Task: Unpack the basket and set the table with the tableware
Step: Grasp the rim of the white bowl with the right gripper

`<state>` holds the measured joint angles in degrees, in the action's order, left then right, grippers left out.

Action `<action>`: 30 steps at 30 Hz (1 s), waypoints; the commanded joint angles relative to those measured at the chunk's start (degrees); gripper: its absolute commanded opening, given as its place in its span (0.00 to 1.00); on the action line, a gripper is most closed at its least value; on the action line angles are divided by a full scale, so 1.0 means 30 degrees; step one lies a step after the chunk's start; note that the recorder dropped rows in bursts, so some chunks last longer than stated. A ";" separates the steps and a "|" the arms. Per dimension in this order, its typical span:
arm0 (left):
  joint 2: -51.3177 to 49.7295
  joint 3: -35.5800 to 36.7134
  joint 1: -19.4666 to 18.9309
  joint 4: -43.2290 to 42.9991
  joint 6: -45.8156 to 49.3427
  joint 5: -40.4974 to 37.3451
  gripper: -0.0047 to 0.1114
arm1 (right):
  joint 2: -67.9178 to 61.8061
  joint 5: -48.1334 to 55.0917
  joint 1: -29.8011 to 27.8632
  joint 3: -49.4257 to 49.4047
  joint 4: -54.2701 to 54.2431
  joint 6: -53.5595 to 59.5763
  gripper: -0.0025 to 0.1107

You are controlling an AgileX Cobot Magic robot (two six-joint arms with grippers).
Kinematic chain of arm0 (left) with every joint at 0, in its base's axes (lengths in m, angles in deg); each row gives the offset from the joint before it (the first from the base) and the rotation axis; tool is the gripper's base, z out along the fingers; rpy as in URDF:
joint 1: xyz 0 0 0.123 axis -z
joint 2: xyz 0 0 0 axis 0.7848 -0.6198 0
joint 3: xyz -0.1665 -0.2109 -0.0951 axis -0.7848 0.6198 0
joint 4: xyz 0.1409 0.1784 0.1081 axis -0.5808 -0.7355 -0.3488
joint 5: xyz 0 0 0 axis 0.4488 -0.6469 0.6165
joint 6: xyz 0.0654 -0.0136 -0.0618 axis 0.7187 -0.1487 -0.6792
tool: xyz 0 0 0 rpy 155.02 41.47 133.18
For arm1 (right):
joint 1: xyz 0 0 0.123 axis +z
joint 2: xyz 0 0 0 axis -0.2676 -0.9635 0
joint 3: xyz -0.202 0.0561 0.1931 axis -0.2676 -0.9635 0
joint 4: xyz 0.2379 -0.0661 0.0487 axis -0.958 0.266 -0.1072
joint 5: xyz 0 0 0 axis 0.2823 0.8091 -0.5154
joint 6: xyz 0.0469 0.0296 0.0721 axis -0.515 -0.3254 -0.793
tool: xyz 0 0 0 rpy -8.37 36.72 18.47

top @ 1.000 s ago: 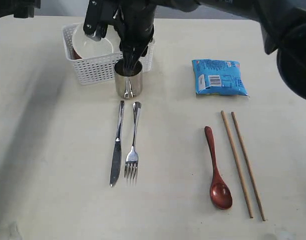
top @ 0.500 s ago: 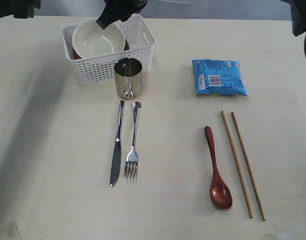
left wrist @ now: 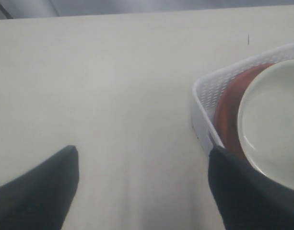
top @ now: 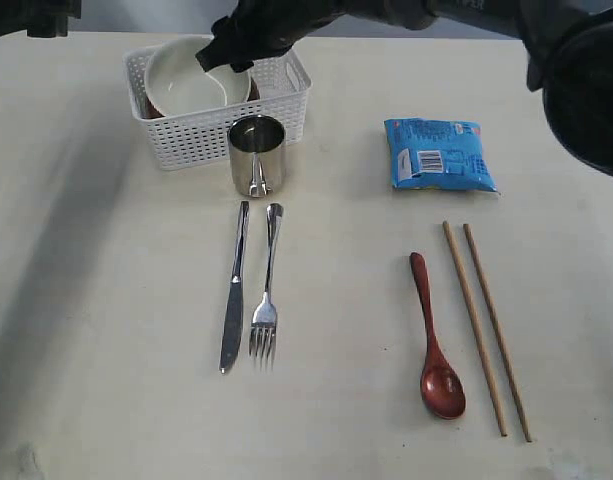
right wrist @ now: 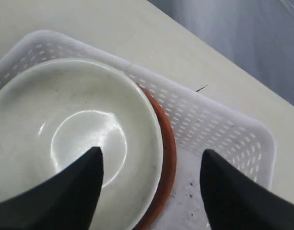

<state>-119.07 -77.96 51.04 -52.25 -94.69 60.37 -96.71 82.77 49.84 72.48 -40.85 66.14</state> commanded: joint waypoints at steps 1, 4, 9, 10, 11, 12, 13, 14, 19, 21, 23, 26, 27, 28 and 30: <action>0.0181 0.0114 -0.0045 0.0105 0.0032 0.0009 0.65 | -0.0281 -0.0464 -0.0035 0.0023 -0.0217 -0.0055 0.53; 0.0181 0.0114 -0.0045 0.0141 0.0072 0.0009 0.65 | -0.0609 -0.0673 -0.0035 0.0023 -0.0217 -0.0009 0.53; 0.0181 0.0114 -0.0045 0.0126 0.0072 0.0009 0.65 | -0.1073 -0.1089 -0.0035 0.0023 -0.0217 -0.0009 0.53; 0.0181 0.0114 -0.0045 0.0126 0.0072 0.0009 0.65 | -0.1170 -0.1127 -0.0035 0.0023 -0.0217 -0.0009 0.53; 0.0181 0.0114 -0.0045 0.0126 0.0072 0.0009 0.65 | -0.1227 -0.1259 -0.0035 0.0023 -0.0217 -0.0009 0.53; 0.0181 0.0114 -0.0045 0.0126 0.0072 0.0009 0.65 | -0.1240 -0.1303 -0.0035 0.0023 -0.0217 -0.0009 0.53; 0.0181 0.0114 -0.0045 0.0126 0.0072 0.0009 0.65 | -0.1320 -0.1305 -0.0035 0.0023 -0.0217 -0.0009 0.52; 0.0181 0.0114 -0.0045 0.0126 0.0072 0.0009 0.65 | -0.1326 -0.1353 -0.0035 0.0023 -0.0217 -0.0009 0.49; 0.0181 0.0114 -0.0045 0.0126 0.0072 0.0009 0.65 | -0.1362 -0.1377 -0.0035 0.0023 -0.0290 -0.0009 0.19; 0.0181 0.0114 -0.0045 0.0126 0.0072 0.0009 0.65 | -0.1362 -0.1377 -0.0035 0.0023 -0.0290 -0.0009 0.09; 0.0181 0.0114 -0.0045 0.0126 0.0072 0.0009 0.65 | -0.1362 -0.1377 -0.0035 0.0023 -0.0290 -0.0044 0.02; 0.0181 0.0114 -0.0045 0.0126 0.0072 0.0009 0.65 | -0.1315 -0.1608 -0.0035 0.0023 -0.0290 -0.0091 0.02; 0.0181 0.0114 -0.0045 0.0126 0.0072 0.0009 0.65 | -0.1176 -0.1647 -0.0035 0.0023 -0.0290 -0.0091 0.02; 0.0181 0.0114 -0.0045 0.0126 0.0072 0.0009 0.65 | -0.1004 -0.1654 -0.0035 0.0023 -0.0290 -0.0091 0.02; 0.0181 0.0114 -0.0045 0.0126 0.0072 0.0049 0.65 | -0.0476 -0.1654 -0.0035 0.0023 -0.0290 -0.0091 0.02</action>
<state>-119.07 -77.96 51.04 -52.25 -94.69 60.37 -100.20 77.66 49.84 72.60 -42.35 65.56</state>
